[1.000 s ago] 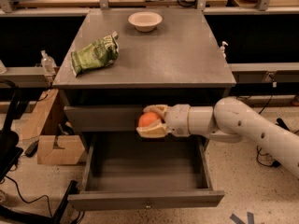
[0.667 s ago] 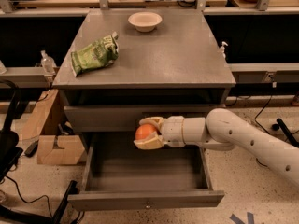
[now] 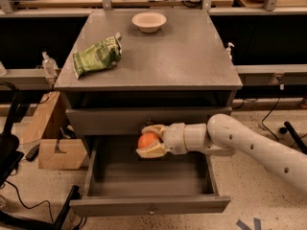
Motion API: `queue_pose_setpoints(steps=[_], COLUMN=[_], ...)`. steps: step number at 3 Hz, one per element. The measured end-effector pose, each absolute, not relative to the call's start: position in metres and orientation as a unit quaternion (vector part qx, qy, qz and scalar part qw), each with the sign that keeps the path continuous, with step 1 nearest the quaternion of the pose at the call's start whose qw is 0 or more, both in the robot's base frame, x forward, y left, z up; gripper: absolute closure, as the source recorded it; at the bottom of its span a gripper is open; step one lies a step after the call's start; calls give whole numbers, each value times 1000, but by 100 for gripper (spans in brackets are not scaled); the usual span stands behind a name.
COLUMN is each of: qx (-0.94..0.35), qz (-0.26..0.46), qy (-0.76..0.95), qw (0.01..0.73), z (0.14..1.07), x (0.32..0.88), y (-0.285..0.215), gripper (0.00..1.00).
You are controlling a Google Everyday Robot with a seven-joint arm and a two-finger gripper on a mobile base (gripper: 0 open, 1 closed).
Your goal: Place orange into middle drawer
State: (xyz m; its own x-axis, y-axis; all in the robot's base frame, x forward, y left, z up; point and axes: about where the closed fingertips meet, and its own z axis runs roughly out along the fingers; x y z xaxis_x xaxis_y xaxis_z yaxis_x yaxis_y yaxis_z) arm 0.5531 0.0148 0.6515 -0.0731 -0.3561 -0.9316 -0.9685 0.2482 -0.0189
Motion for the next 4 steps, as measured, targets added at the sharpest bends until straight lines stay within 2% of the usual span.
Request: queue_pose_setpoints(steps=[2, 4], qx=[-531, -516], qz=[359, 358], qy=[675, 682], qw=[366, 375], z=[544, 462], x=[557, 573], y=[26, 34], gripper=[100, 100])
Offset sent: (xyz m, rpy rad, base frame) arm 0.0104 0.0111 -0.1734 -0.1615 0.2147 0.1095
